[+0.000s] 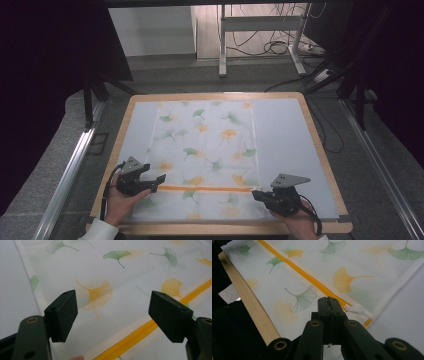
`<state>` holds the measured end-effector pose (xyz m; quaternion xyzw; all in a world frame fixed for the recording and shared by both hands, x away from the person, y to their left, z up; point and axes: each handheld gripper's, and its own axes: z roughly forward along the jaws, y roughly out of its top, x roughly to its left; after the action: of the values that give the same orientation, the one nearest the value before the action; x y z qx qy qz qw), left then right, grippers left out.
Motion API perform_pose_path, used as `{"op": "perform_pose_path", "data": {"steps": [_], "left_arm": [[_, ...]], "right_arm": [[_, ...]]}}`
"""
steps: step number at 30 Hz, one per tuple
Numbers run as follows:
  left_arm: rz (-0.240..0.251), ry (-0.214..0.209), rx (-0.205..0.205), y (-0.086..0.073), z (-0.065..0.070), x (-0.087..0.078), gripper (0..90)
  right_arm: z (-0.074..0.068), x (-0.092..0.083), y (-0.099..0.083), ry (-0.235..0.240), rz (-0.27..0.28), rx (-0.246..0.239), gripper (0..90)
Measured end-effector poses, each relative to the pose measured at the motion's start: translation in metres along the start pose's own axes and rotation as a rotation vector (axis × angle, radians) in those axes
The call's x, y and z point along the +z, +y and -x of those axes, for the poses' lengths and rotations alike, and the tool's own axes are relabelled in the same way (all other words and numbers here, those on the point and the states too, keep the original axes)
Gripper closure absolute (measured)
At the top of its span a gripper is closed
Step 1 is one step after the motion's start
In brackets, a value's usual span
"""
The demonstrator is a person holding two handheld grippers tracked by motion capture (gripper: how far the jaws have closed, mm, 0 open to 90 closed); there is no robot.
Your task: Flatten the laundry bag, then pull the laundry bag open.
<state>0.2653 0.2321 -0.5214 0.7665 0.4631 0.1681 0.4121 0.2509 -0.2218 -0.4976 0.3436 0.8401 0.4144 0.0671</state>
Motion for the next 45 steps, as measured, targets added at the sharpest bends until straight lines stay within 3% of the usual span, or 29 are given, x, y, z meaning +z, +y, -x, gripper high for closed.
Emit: {"op": "perform_pose_path", "data": {"steps": [21, 27, 35, 45], "left_arm": [[0.017, -0.037, 0.052, 0.018, 0.020, 0.008, 23.4], [0.026, -0.053, 0.048, 0.024, 0.024, 0.008, 23.3], [0.014, -0.072, 0.089, 0.032, 0.035, 0.014, 20.4], [0.038, -0.104, 0.095, 0.043, 0.052, 0.023, 21.0]], "right_arm": [[0.000, 0.007, -0.002, -0.010, -0.041, -0.007, 88.8], [-0.001, 0.007, -0.002, -0.017, -0.042, -0.011, 88.8], [0.000, 0.005, -0.004, -0.028, -0.047, -0.008, 88.8], [-0.001, 0.006, -0.009, -0.032, -0.075, -0.014, 88.8]]}}
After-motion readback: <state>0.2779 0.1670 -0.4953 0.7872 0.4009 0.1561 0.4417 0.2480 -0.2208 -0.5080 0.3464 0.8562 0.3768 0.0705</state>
